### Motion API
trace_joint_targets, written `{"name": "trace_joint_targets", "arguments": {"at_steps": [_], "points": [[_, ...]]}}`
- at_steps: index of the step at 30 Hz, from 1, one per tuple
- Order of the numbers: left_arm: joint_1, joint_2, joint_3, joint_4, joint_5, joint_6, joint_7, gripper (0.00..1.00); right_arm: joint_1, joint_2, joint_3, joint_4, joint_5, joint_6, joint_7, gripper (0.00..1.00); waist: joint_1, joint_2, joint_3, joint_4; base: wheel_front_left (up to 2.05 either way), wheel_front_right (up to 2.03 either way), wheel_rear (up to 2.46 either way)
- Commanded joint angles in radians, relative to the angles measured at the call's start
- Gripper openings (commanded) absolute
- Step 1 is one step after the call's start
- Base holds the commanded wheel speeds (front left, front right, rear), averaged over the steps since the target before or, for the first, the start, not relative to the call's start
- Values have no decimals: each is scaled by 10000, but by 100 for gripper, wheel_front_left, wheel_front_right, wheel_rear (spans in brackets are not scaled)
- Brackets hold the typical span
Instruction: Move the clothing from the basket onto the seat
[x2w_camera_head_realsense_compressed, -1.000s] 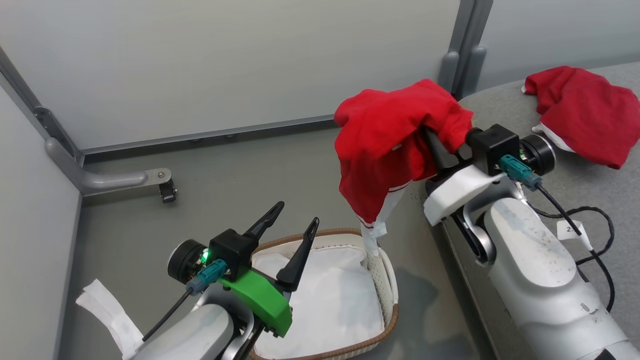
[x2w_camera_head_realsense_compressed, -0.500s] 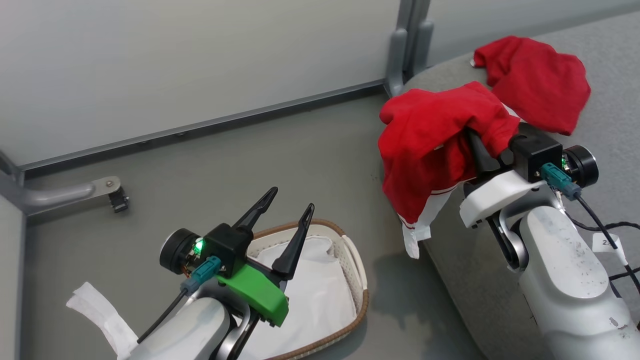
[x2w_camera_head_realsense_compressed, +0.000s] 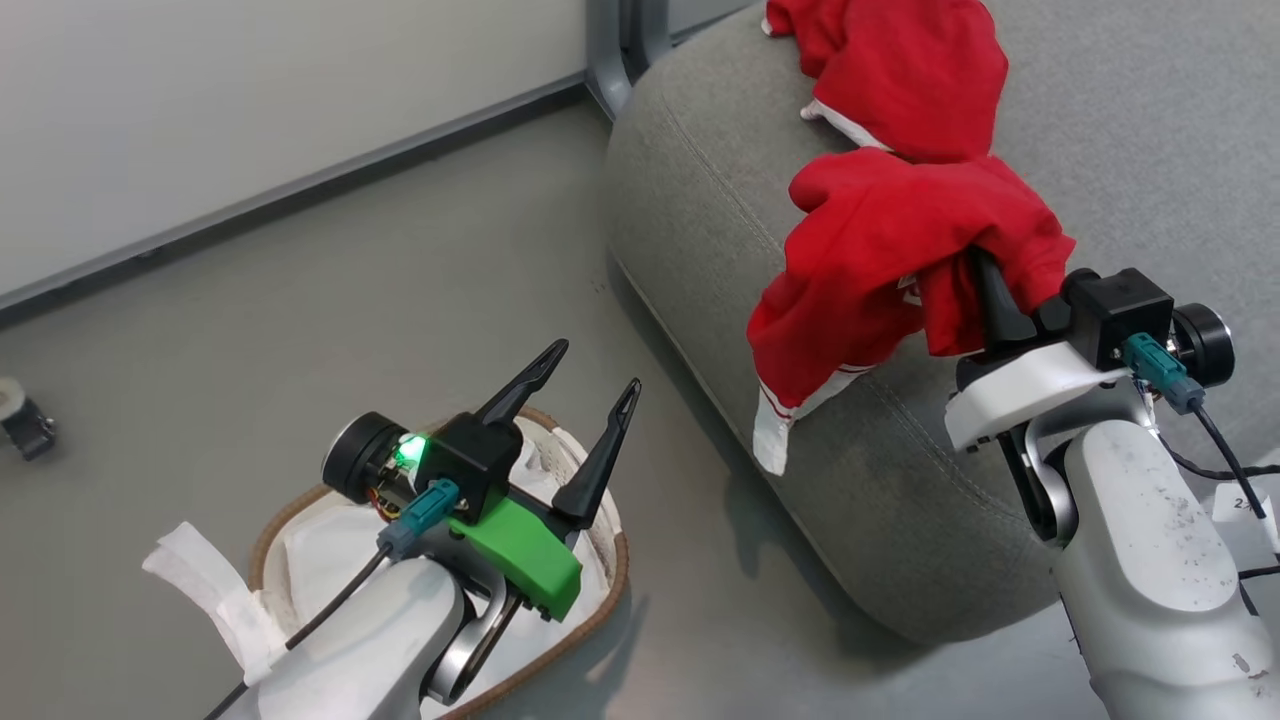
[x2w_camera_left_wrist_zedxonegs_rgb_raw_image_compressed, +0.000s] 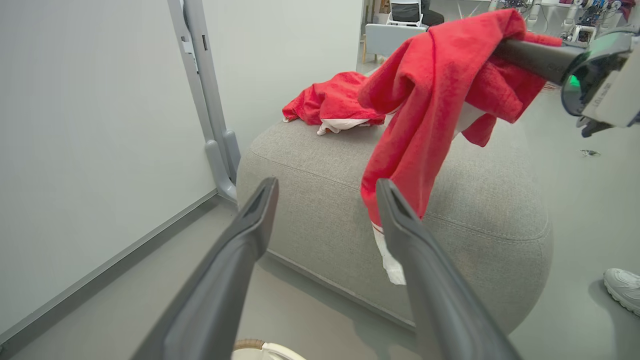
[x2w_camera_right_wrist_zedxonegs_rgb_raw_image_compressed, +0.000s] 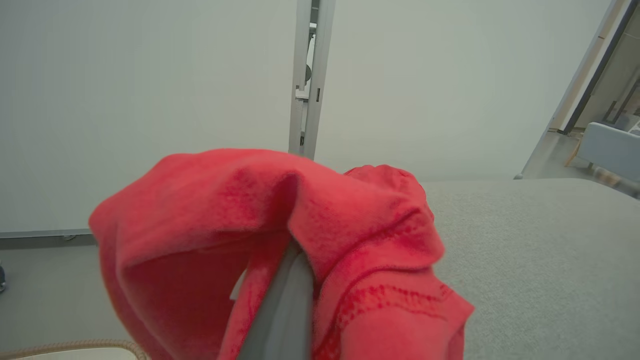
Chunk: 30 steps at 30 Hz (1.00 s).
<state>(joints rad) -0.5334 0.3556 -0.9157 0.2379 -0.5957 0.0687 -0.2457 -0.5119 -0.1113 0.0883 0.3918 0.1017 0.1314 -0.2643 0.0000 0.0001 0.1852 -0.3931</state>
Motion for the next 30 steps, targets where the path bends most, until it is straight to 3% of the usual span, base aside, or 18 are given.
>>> {"name": "trace_joint_targets", "arguments": {"at_steps": [1, 6, 13, 17, 26, 30], "points": [[-188, 19, -21, 42, 120, -49, 50, 100, 118, 34, -78, -73, -84, -14, -3, 0, 0, -1, 814, -724, 0, 0, 0], [-377, 48, -123, -39, 215, -74, 159, 100, 12, 65, -405, -58, 3, -14, -3, 0, 0, -1, 1146, -654, 0, 0, 0], [-637, 164, -297, -220, 402, -77, 396, 100, -1199, -411, -1053, 391, -210, -14, -4, 0, 0, -1, 1624, -88, 0, 0, 0], [-827, 150, -382, -341, 514, -90, 504, 100, -2510, -1096, -1352, 991, -136, -14, 60, 0, 0, -1, 1921, 429, 0, 0, 0], [-1300, -97, -684, -305, 782, -265, 638, 100, -5713, -3451, -2275, 2825, -523, -14, 994, 0, 0, -1, 2798, 2012, 0, 0, 0], [-1445, -289, -803, -200, 839, -332, 565, 100, -6386, -3998, -2663, 3719, -731, -14, 937, 0, 0, -1, 3164, 2576, 0, 0, 0]]}}
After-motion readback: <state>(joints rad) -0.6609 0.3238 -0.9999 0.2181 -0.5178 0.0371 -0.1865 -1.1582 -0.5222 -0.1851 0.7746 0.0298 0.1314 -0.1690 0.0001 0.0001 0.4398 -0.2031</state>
